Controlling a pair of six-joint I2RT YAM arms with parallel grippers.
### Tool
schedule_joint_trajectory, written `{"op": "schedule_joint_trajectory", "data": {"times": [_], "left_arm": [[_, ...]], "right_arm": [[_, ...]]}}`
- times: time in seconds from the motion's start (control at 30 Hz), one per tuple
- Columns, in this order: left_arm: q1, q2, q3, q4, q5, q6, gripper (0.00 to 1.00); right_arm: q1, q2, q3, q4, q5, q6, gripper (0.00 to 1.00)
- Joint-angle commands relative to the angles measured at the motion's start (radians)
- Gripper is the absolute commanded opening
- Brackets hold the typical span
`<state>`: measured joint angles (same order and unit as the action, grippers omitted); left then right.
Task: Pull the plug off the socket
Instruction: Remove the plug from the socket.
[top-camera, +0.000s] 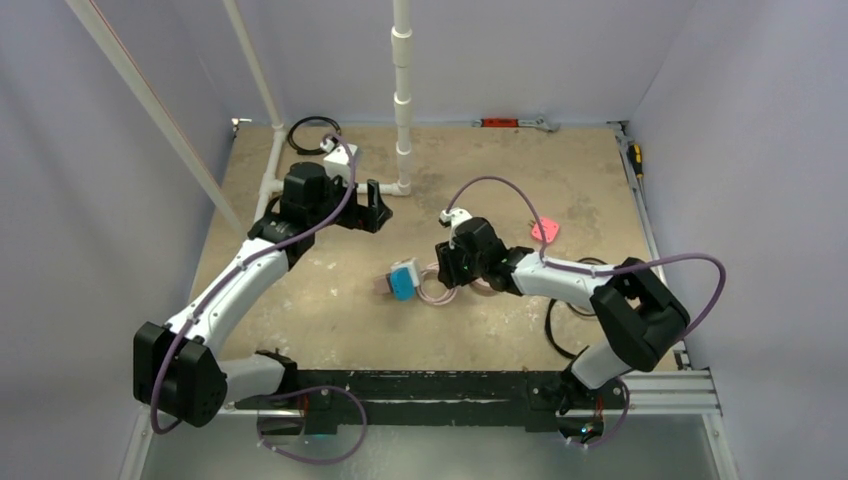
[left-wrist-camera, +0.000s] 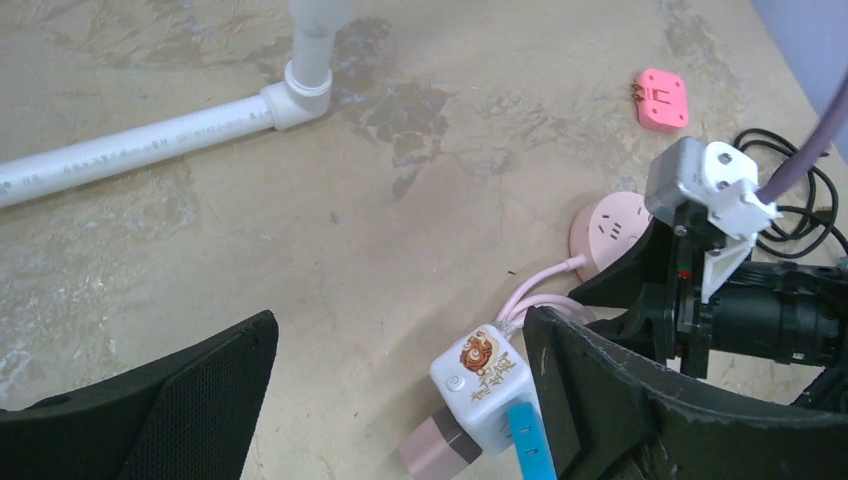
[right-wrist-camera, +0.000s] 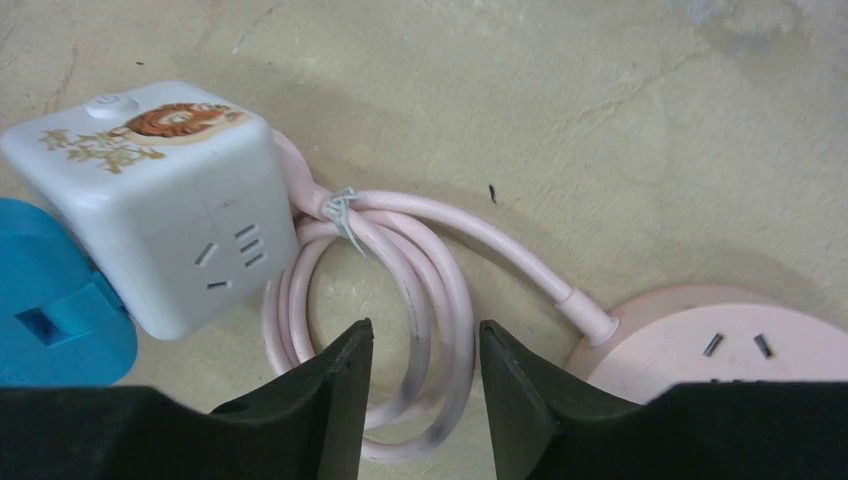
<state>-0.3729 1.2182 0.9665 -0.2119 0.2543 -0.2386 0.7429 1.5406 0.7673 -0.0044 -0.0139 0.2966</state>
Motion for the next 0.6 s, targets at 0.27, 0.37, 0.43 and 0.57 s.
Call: {"op": "schedule_joint_trajectory", "data": {"times": [0.27,0.37,0.43,0.57], "left_arm": [[0.044,-0.016,-0.005,-0.012,-0.033,-0.013,0.93],[0.084,-0.009,-0.004,-0.004,-0.001,-0.028,0.93],[0.117,-0.009,-0.005,0.000,0.019,-0.038,0.93],[0.165,-0.037,-0.006,-0.003,0.015,-0.033,0.93]], "right_arm": [[0.020,-0.163,0.158,-0.196,0.256,0.011,0.74],[0.041,-0.213,0.193,-0.263,0.346,0.057,0.74],[0.054,-0.247,0.210,-0.290,0.371,0.095,0.73],[0.126,-0.305,0.235,-0.318,0.411,0.171,0.73]]}}
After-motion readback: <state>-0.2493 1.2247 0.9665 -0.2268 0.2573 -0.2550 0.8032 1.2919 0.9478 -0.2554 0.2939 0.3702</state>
